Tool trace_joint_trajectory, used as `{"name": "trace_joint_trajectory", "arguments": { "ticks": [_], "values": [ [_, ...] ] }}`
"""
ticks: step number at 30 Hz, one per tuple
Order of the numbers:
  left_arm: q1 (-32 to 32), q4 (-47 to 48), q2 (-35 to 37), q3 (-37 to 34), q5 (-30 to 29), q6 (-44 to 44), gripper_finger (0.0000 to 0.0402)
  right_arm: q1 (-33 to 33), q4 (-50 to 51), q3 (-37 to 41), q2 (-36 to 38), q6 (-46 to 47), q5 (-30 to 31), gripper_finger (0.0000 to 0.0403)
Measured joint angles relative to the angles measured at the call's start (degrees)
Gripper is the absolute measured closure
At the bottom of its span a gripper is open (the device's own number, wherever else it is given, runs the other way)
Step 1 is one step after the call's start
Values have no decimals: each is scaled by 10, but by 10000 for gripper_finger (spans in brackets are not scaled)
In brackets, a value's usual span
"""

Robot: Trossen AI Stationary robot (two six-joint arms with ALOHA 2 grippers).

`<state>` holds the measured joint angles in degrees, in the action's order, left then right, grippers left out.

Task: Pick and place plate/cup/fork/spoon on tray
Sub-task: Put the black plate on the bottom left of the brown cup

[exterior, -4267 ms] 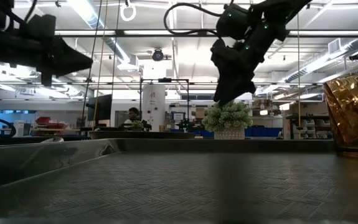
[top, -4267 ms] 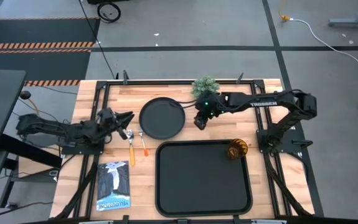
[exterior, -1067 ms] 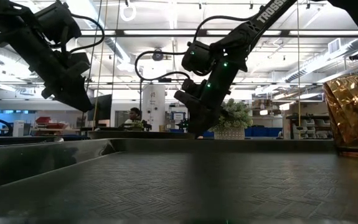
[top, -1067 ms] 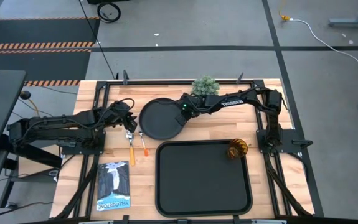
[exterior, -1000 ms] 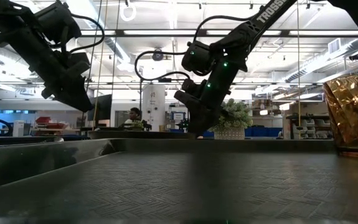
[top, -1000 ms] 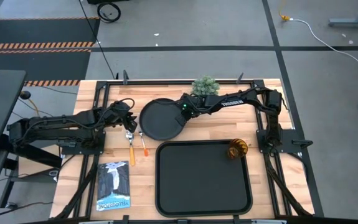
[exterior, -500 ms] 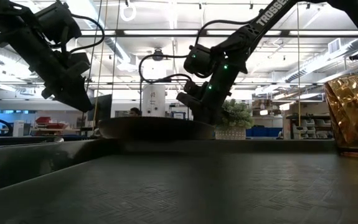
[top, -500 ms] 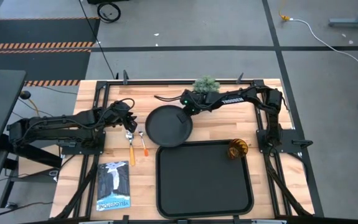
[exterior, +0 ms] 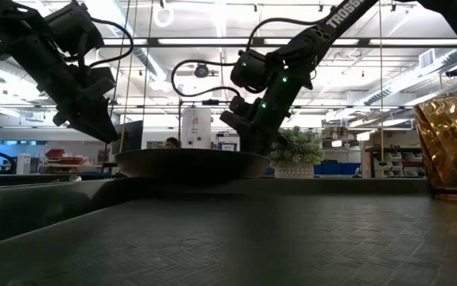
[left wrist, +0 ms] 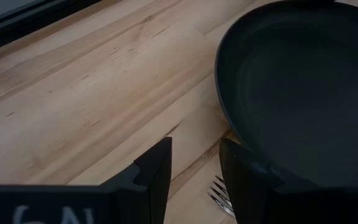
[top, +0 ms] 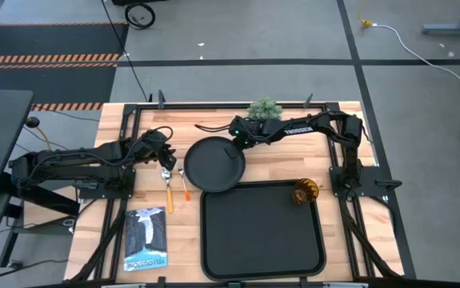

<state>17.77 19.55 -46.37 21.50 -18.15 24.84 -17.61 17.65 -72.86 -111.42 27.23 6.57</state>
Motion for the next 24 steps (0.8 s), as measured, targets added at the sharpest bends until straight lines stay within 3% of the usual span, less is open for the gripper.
{"name": "trace_joint_trajectory", "arguments": {
  "ticks": [9,17,22,24],
  "values": [
    [0,0,0,0,4,-1,260,1,30,-27,0,-39,-13,392],
    [0,0,0,0,4,-5,260,7,43,-49,1,-143,-69,393],
    [0,0,0,0,4,-6,260,8,91,-64,1,-211,-156,393],
    [0,1,0,0,4,-6,260,3,93,-70,1,-214,-160,393]
  ]
}}
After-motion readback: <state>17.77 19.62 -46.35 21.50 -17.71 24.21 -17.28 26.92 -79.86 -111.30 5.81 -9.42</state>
